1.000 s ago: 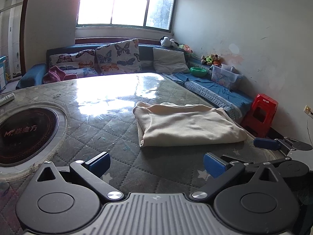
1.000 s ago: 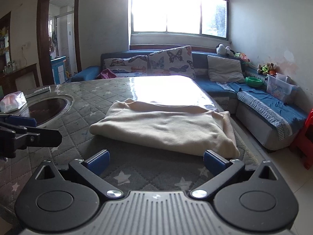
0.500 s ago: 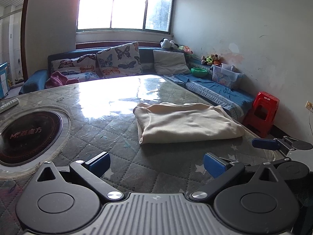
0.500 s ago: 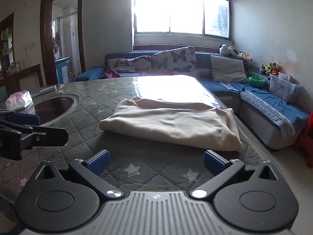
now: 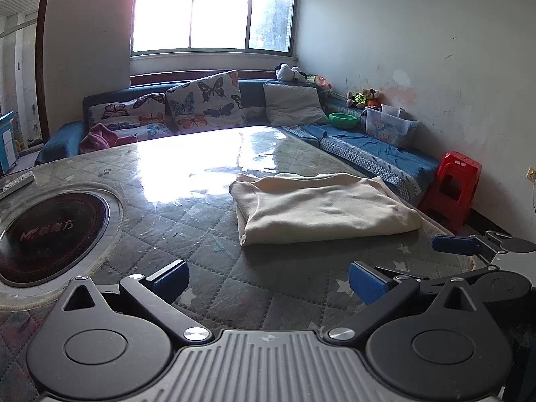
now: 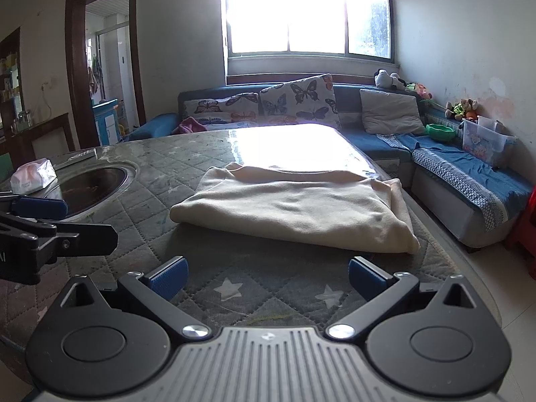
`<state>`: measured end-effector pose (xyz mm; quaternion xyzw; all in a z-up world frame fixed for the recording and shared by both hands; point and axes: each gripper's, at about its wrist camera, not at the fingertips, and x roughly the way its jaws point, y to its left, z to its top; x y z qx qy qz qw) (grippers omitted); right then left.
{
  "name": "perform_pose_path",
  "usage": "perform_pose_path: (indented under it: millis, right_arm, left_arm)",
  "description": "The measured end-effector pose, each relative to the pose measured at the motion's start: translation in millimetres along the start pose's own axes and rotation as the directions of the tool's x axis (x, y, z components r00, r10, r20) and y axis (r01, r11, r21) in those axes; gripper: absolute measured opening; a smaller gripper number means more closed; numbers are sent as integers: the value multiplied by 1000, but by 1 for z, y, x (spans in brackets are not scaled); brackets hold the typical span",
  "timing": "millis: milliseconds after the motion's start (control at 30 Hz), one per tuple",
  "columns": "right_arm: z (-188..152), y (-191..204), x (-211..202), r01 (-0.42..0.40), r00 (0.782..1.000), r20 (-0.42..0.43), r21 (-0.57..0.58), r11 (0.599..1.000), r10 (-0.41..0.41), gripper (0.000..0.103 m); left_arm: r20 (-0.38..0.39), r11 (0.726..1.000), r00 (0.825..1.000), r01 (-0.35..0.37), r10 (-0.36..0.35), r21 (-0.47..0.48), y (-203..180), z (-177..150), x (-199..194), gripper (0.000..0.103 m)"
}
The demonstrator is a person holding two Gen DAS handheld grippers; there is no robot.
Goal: Fold clothes
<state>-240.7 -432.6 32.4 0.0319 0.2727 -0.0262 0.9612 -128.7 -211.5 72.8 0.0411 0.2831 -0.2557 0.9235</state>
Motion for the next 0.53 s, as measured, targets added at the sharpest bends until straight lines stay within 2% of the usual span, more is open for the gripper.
perform_pose_path:
  millis: [533]
  right_arm:
    - [6, 1, 23, -5, 999, -39, 1, 1000, 5, 103]
  left_arm:
    - [-43, 1000, 999, -10, 10, 2, 10, 7, 31, 103]
